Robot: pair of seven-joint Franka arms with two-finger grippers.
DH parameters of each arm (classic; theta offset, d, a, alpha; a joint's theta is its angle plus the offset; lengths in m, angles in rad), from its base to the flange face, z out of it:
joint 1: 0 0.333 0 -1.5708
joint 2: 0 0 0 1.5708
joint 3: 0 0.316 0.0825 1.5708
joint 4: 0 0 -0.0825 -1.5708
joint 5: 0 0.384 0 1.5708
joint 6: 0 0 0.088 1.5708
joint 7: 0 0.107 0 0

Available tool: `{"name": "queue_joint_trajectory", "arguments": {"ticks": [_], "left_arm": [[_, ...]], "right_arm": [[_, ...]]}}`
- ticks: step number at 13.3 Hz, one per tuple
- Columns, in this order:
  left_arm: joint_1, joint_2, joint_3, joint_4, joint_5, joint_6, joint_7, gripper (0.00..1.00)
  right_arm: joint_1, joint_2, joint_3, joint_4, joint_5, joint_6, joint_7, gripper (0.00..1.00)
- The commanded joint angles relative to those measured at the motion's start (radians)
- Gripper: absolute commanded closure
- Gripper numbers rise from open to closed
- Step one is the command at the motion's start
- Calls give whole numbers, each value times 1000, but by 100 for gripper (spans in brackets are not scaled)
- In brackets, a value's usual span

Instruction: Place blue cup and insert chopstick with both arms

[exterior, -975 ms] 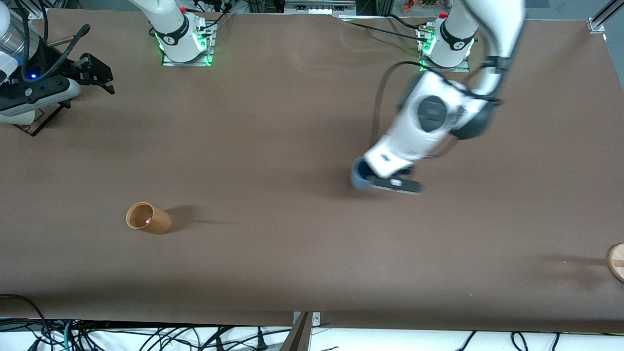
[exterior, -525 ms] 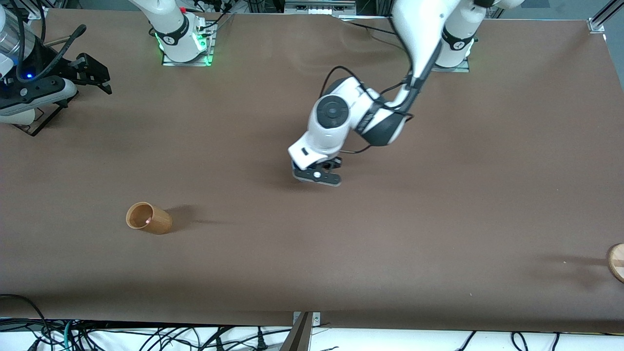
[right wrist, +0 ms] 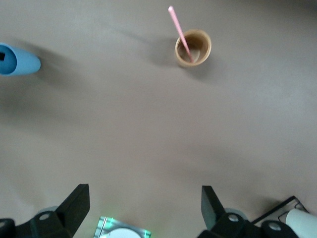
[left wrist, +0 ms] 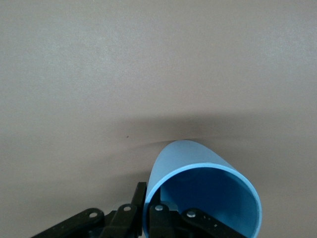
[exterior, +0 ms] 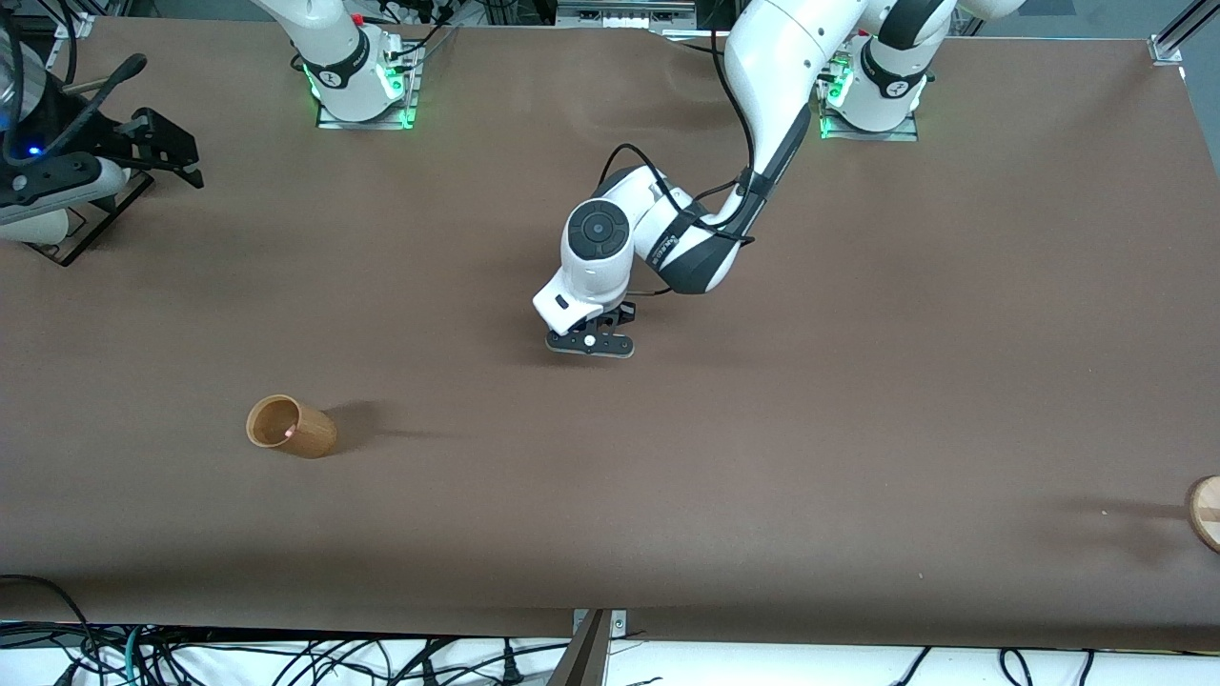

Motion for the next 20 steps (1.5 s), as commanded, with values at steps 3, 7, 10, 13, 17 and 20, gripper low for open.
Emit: {"name": "queue_joint_trajectory", "arguments": {"ticks": [3,7,10,13,17,20], "left_arm": [[-1,9,18,50,-19,-29,-8,0],[70,-80,12,72,-72,-196,4,0],[165,-236,17,49,-58,-257,241,0],[321,-395,15,18,-59,-339,277,0],[533,-553,14,15,-105,-568,276,0],[650,-613,15,9,-93,-629,304,0]], "right_arm": [[-12,201,1,34,20,232,-207,0],[-23,329,1,34,89,384,-307,0],[-25,408,3,34,89,458,-431,0],[-26,464,1,31,77,515,-455,1],[-26,551,1,41,78,662,-542,9],[-26,577,3,55,84,708,-582,21]]}}
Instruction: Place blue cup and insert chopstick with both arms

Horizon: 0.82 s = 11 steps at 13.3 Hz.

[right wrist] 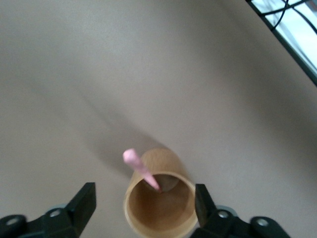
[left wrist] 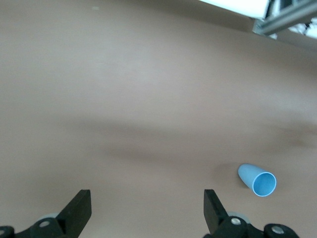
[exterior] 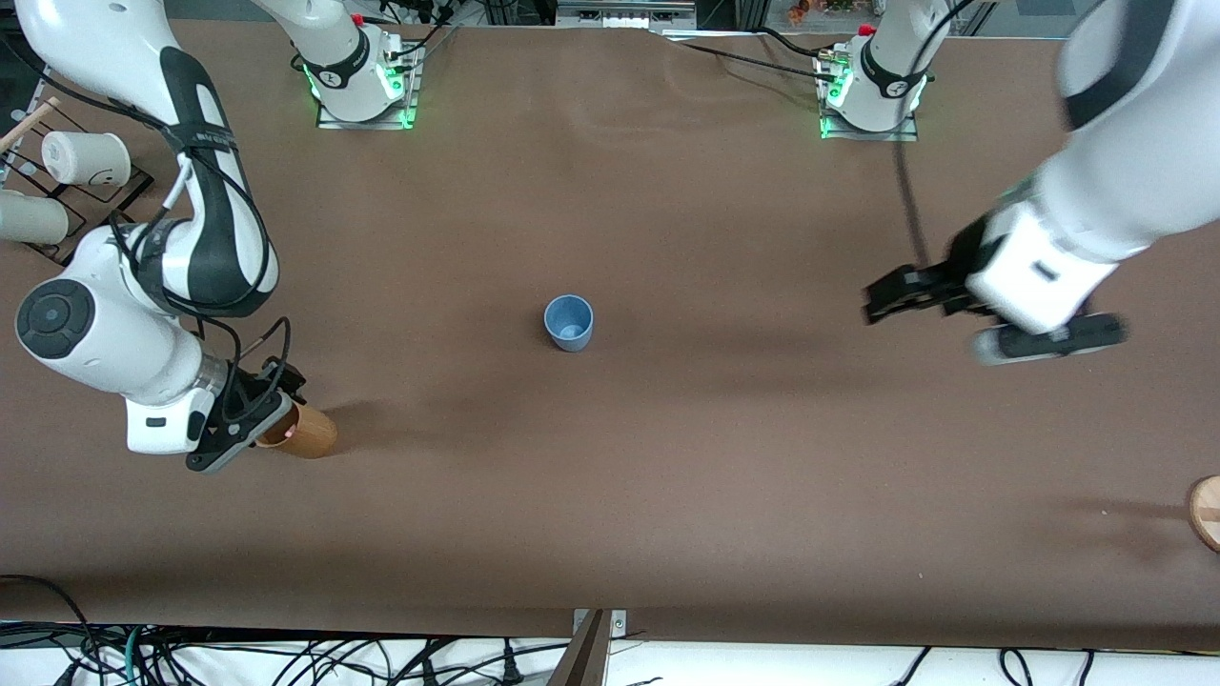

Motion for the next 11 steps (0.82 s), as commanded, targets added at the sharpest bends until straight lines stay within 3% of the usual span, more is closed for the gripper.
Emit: {"name": "queue_joint_trajectory", "arguments": {"ticks": [1,3,6,9,11], "left_arm": [[89,-65,-10,-62,-14,-40,106,0],[141,-97,-8,-84,9,-70,295,0],[149,-186,-7,-257,81,-70,311,0],[156,-214,-8,-324,102,-68,317,0],[155,-239,-13,-377,110,-56,305,0]], "right_arm": [[-6,19,6,38,14,19,-40,25],[-2,31,8,38,14,40,-52,38],[-2,39,8,38,15,71,-68,70],[-1,31,10,38,17,70,-65,99],[-2,15,31,39,20,58,-58,100]]}}
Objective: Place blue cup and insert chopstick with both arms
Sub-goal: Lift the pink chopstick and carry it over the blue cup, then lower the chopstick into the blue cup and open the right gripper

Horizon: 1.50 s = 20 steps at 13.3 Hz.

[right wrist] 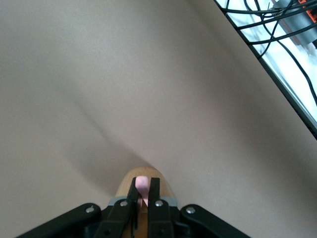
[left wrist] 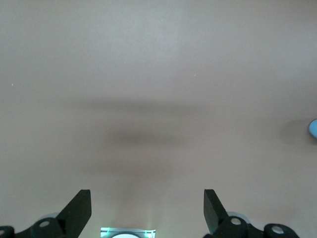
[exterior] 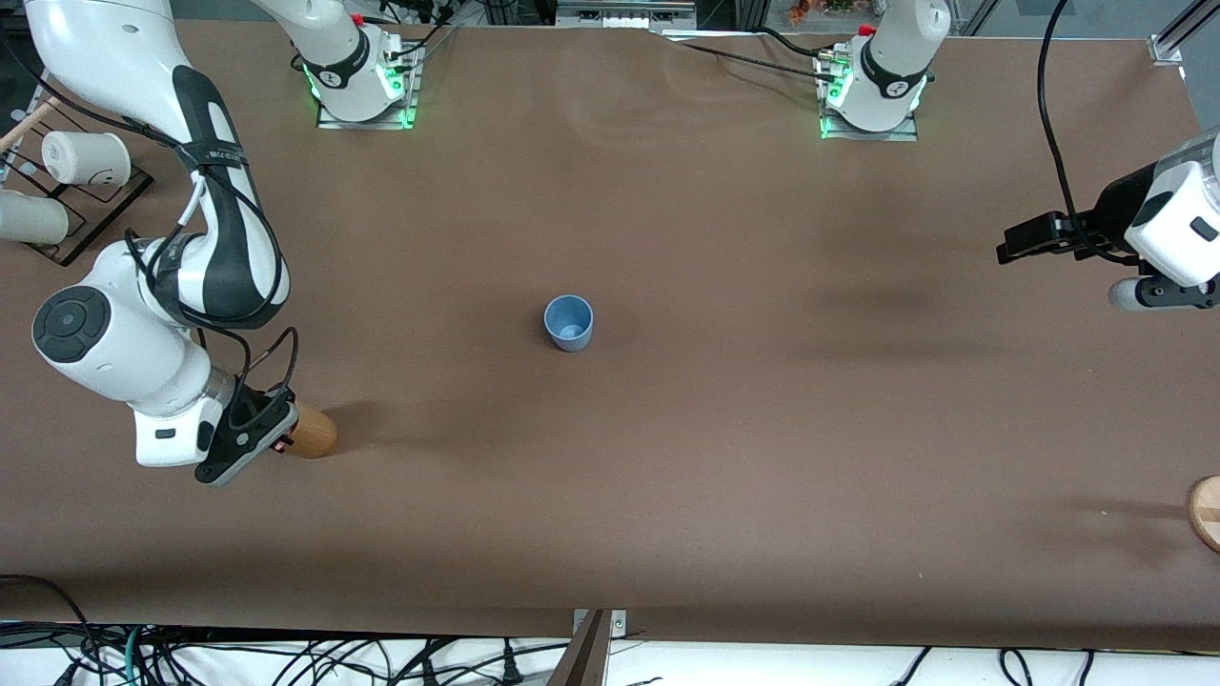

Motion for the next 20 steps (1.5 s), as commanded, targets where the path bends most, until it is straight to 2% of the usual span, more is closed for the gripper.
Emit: {"name": "queue_joint_trajectory", "arguments": {"ticks": [1,5,7,8,9,10,12,13,16,20], "left_arm": [[6,-78,-13,-112,24,52,17,0],[5,-66,-17,-103,26,51,17,0],[-3,-60,-17,-99,27,52,17,0],[-5,-60,-18,-97,26,52,17,0],[-5,-60,-20,-97,24,52,17,0],[-6,-60,-20,-97,23,52,17,0],[-2,-57,-18,-90,19,52,19,0],[1,-55,-18,-88,19,52,21,0],[-2,-50,-18,-83,23,52,21,0],[-11,-52,-21,-80,16,51,19,0]], "right_arm": [[-4,-42,30,19,23,-42,-15,100],[-4,-210,30,36,161,-226,-21,100],[5,-295,40,39,172,-289,-9,100],[8,-312,65,41,170,-300,9,100],[14,-312,85,62,170,-304,45,100],[30,-303,88,141,172,-332,78,100],[117,-220,79,281,169,-393,240,100],[160,-200,77,300,169,-381,351,100],[304,-159,42,300,169,-308,576,100],[537,-116,-106,257,172,-225,810,100]]}}
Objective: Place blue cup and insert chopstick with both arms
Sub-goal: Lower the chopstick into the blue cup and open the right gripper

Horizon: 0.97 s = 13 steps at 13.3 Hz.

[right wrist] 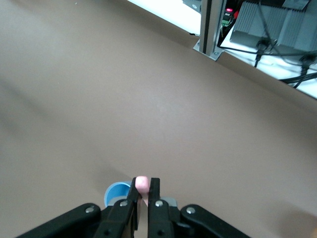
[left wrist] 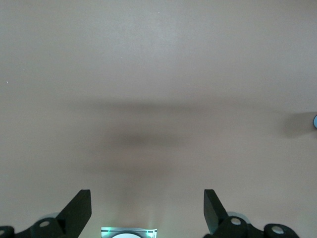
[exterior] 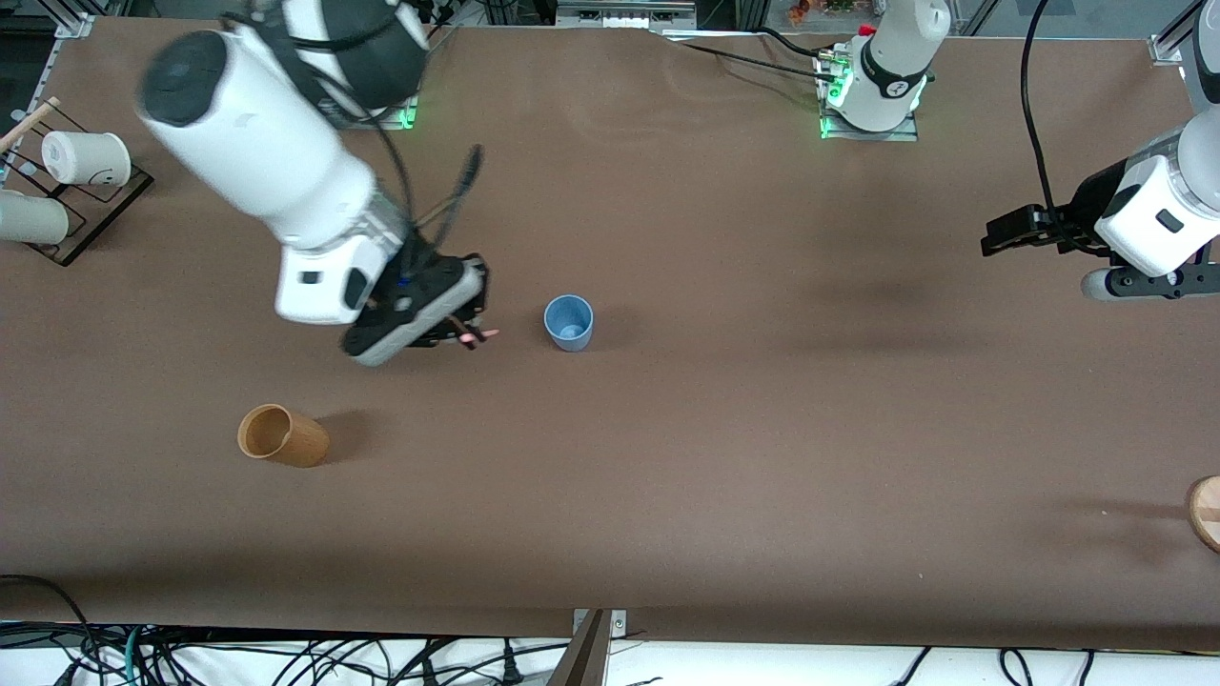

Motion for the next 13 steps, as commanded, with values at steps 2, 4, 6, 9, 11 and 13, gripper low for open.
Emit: {"name": "queue_joint_trajectory", "arguments": {"ticks": [2,4,6,9,11,13], "left_arm": [[-2,-12,-2,-3,13,11,28,0],[-2,-11,-2,0,13,10,28,0],[-4,-11,-2,0,13,10,30,0],[-4,-11,-2,0,11,11,30,0],[-4,-11,-2,0,11,10,30,0],[-4,-11,-2,0,11,11,31,0]], "right_arm": [[136,20,-87,-77,18,115,146,100],[167,14,-88,-131,16,162,176,100],[176,12,-88,-183,9,215,199,100],[184,-12,-85,-302,5,313,199,100],[185,-17,-85,-329,5,315,198,100],[185,-15,-83,-336,9,315,199,100]]}}
